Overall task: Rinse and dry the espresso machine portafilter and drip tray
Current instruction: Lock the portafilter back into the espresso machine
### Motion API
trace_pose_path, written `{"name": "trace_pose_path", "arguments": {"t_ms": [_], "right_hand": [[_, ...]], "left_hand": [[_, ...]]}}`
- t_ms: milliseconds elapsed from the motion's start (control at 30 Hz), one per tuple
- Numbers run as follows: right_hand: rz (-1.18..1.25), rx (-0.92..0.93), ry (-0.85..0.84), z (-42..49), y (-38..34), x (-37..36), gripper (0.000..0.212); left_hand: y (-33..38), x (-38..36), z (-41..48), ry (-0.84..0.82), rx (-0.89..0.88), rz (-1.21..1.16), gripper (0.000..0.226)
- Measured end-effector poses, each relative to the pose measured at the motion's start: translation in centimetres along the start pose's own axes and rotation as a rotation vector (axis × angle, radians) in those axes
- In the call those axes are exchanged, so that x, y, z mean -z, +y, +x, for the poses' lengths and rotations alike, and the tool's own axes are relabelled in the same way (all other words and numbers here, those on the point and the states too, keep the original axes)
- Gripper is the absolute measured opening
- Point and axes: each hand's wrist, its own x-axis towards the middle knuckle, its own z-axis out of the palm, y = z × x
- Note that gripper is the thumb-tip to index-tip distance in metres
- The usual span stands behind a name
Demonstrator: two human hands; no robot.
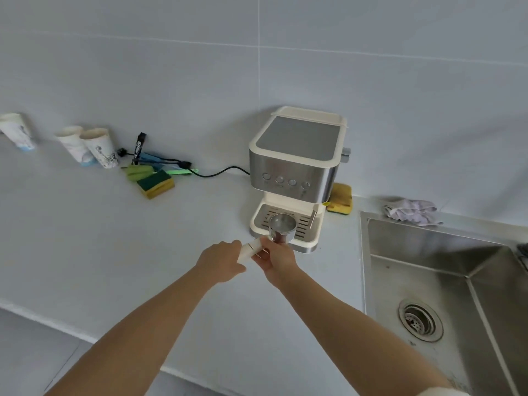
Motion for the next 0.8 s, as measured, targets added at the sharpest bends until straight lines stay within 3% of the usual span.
{"name": "trace_pose_path", "arguments": {"t_ms": [267, 400, 500, 600, 700, 800], "right_hand": [[-0.007, -0.032, 0.019, 4.7, -2.1, -0.6, 0.023], [-0.367, -0.156, 0.062, 4.0, -4.7, -0.4, 0.015], [-0.739, -0.188, 0.092, 1.4, -6.6, -0.6, 0.029], [-0.905, 0.05, 0.032, -1.7, -9.4, -2.1, 0.013], [-1.078, 0.499, 0.087, -3.2, -12.5, -3.9, 0.014], [-1.385, 0.911, 0.297, -2.4, -14.9, -5.0, 0.036]], "left_hand": [[-1.2, 1.3, 6.1, 0.005, -0.065, 0.06, 0.038], [-2.0, 2.3, 8.2, 0.032, -0.098, 0.068, 0.035], [-2.6, 2.8, 9.4, 0.022, -0.12, 0.07, 0.033], [-2.9, 3.3, 10.3, 0.027, -0.129, 0.048, 0.032], [-3.3, 3.9, 11.0, 0.028, -0.153, 0.063, 0.032], [-3.6, 4.4, 11.5, 0.027, -0.182, 0.088, 0.033]]}}
